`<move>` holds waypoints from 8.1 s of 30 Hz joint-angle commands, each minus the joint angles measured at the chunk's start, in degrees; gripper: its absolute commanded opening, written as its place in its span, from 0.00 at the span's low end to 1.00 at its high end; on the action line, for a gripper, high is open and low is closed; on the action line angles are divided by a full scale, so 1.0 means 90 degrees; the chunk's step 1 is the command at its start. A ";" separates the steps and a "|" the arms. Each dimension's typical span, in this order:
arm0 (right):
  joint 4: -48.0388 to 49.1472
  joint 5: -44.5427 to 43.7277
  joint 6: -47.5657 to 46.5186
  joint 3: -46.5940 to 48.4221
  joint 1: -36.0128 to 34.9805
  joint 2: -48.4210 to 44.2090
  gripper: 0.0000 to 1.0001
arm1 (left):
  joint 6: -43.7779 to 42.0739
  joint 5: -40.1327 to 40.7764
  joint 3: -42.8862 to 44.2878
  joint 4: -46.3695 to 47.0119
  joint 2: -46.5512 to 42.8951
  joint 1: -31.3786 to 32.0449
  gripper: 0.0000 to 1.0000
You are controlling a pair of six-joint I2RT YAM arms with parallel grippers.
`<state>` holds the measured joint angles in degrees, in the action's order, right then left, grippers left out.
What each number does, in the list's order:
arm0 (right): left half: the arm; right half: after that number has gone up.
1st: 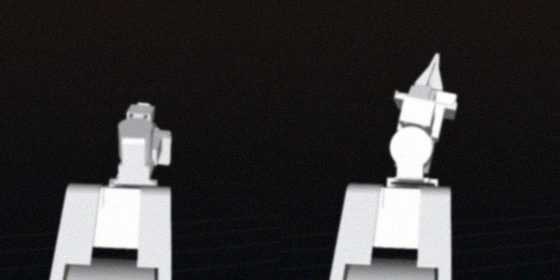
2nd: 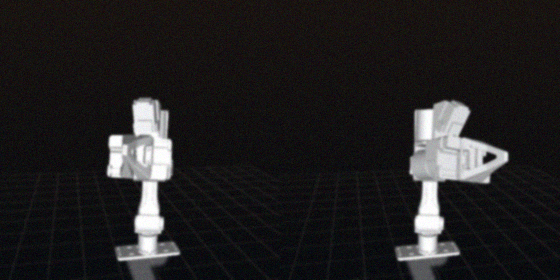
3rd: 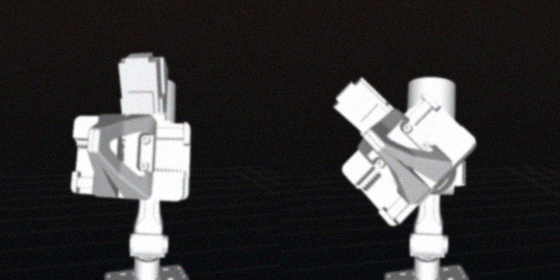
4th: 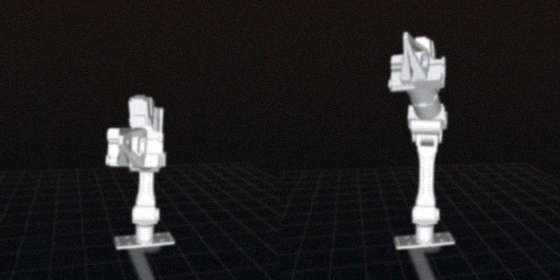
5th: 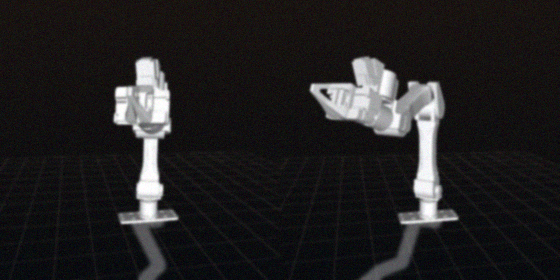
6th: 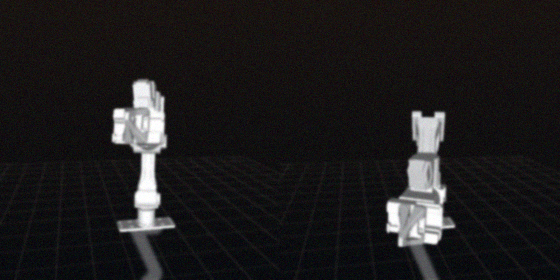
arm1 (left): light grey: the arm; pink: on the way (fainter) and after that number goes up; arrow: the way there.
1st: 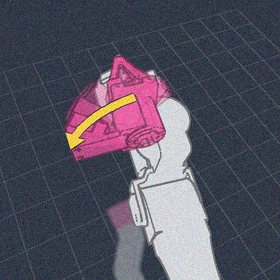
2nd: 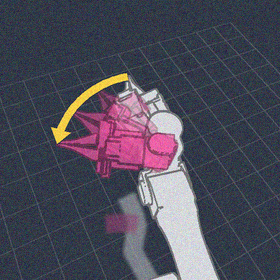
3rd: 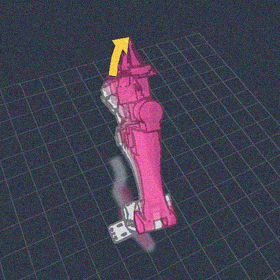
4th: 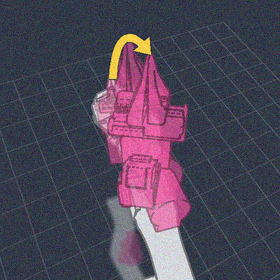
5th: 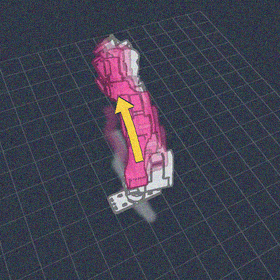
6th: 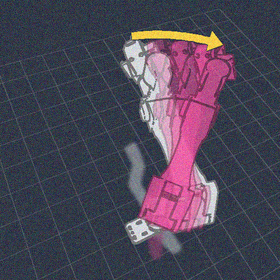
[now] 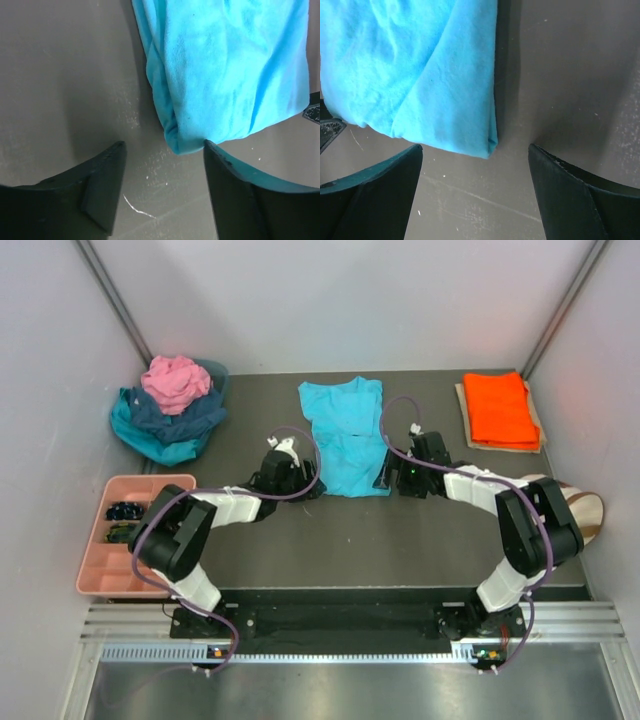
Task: Fold and stack the t-shirts
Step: Fold the tshirt
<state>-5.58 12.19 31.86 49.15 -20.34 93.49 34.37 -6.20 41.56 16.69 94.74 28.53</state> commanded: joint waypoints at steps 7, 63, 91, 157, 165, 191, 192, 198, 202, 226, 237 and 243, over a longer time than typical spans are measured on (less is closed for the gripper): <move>0.0279 0.0150 -0.0024 -0.0011 0.0033 0.0227 0.80 | 0.0068 -0.0141 0.0138 0.0645 0.0566 0.0062 0.45; -0.0209 0.0725 -0.0249 -0.0587 -0.0006 0.0072 0.00 | -0.0138 -0.0053 -0.1053 -0.0770 -0.1170 0.0091 0.00; -0.1167 0.0375 -0.0190 0.1169 -0.0660 -0.0252 0.00 | -0.0147 0.0913 0.0146 -0.1894 -0.2227 0.0179 0.00; -0.0405 0.2220 0.0201 0.8211 0.0951 0.5403 0.00 | 0.0214 -0.1196 0.5548 -0.0487 0.3321 -0.2067 0.00; -0.0307 0.2298 0.0298 0.8358 0.1010 0.5579 0.00 | 0.0244 -0.1255 0.5607 -0.0409 0.3496 -0.2184 0.00; 0.0377 0.2611 0.0025 0.5372 0.1674 0.3091 0.77 | 0.0254 -0.1119 0.3723 0.0109 0.1819 -0.2625 0.99; 0.0328 0.2611 0.0006 0.5292 0.1635 0.3021 0.81 | 0.0166 -0.0983 0.3654 0.0041 0.1730 -0.2527 0.99; 0.0025 0.2767 0.0006 0.5242 0.1128 0.2961 0.92 | -0.0079 -0.0571 0.2912 0.0098 0.1134 -0.1882 0.99; -0.0278 0.2845 -0.0082 0.5769 0.0708 0.3418 0.94 | -0.0079 -0.0395 0.2609 0.0372 0.1055 -0.1482 0.99; 0.0913 0.3763 0.1245 0.8279 0.0268 0.5910 0.95 | 0.0019 -0.0581 0.3663 0.1271 0.3350 -0.0592 0.99; 0.2329 0.3315 0.2115 0.8475 0.0365 0.6584 0.95 | 0.0009 -0.0552 0.3498 0.1105 0.3282 -0.0583 0.99; 0.2856 0.2807 0.2124 0.8377 0.0521 0.6633 0.95 | -0.0020 -0.0503 0.3244 0.1085 0.3087 -0.0563 0.99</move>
<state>13.67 42.02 50.83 122.76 -17.06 152.66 34.74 -11.66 73.23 28.53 123.28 23.40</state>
